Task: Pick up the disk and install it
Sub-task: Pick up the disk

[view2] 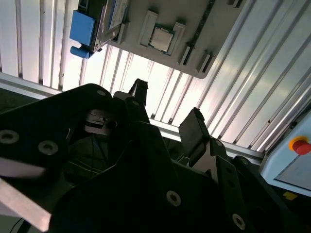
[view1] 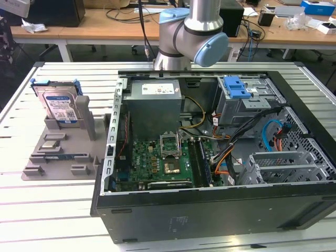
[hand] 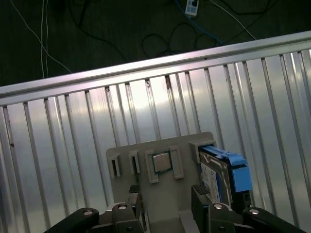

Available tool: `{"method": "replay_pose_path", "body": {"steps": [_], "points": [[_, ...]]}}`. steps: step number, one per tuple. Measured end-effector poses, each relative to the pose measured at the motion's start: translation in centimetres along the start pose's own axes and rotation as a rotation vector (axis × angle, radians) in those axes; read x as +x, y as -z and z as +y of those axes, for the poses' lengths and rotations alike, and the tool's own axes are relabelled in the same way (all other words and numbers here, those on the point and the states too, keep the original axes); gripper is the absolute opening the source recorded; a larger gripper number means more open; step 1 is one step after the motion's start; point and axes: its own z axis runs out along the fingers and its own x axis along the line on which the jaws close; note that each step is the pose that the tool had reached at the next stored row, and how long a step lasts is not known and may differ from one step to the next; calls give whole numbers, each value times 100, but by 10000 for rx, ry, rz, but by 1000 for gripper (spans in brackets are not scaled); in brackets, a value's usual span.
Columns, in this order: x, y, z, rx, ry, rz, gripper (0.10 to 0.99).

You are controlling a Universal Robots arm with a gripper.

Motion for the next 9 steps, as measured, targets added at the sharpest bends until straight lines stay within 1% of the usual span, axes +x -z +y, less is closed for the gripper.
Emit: {"method": "replay_pose_path", "body": {"steps": [1,6,8,9], "points": [[-11,0,-5,-2,-2,2,541],[-123,-14,-81,-1,5,1,541],[-194,-22,-118,0,15,0,541],[-216,-23,-126,-2,19,2,541]]}}
